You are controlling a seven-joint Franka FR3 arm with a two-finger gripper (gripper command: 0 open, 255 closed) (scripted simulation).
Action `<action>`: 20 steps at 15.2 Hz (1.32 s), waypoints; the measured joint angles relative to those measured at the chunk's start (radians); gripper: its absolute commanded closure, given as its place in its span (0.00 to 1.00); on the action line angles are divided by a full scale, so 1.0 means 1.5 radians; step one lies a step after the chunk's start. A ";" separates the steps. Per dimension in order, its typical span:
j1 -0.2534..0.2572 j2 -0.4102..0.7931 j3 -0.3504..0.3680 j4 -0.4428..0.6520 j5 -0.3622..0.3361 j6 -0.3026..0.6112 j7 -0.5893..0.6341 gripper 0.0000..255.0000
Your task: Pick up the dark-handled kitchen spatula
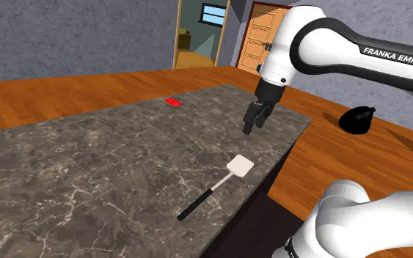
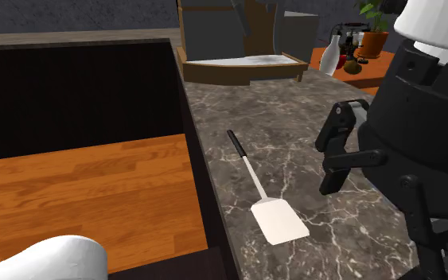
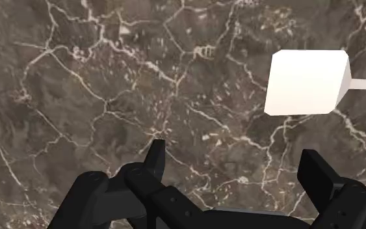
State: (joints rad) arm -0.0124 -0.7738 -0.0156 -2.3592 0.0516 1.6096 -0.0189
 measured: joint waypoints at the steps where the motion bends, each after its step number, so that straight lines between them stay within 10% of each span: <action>1: 0.000 0.000 0.000 0.000 0.000 0.000 0.000 0.00; 20: -0.267 -0.128 0.434 -0.016 0.349 -0.054 1.054 0.00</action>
State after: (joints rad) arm -0.4133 -0.9659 0.6352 -2.3834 0.5757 1.5294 1.5625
